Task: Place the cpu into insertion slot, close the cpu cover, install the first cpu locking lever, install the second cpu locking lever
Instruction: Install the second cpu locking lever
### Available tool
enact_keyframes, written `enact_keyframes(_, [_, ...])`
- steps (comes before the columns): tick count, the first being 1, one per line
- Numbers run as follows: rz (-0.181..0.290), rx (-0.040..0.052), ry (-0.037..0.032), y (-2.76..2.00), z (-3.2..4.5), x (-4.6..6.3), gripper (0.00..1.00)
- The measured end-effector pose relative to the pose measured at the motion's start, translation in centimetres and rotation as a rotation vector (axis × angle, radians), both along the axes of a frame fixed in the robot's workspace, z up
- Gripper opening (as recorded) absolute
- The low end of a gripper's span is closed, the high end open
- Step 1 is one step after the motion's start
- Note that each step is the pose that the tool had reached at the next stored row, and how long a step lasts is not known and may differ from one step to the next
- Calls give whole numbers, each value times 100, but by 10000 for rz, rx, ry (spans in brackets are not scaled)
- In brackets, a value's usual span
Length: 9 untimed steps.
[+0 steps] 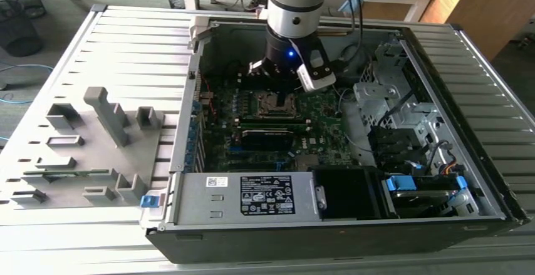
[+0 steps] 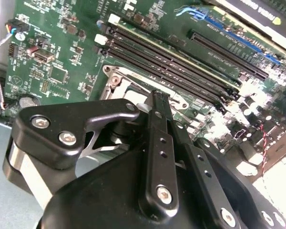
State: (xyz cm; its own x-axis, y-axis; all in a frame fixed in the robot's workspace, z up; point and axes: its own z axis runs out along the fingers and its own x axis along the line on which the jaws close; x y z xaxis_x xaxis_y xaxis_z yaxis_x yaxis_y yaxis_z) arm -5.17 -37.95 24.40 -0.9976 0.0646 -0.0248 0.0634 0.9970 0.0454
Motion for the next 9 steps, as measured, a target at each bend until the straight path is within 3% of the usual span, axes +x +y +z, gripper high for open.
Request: enact_keyframes(9, [2,1,0,-2,-32,-125,11])
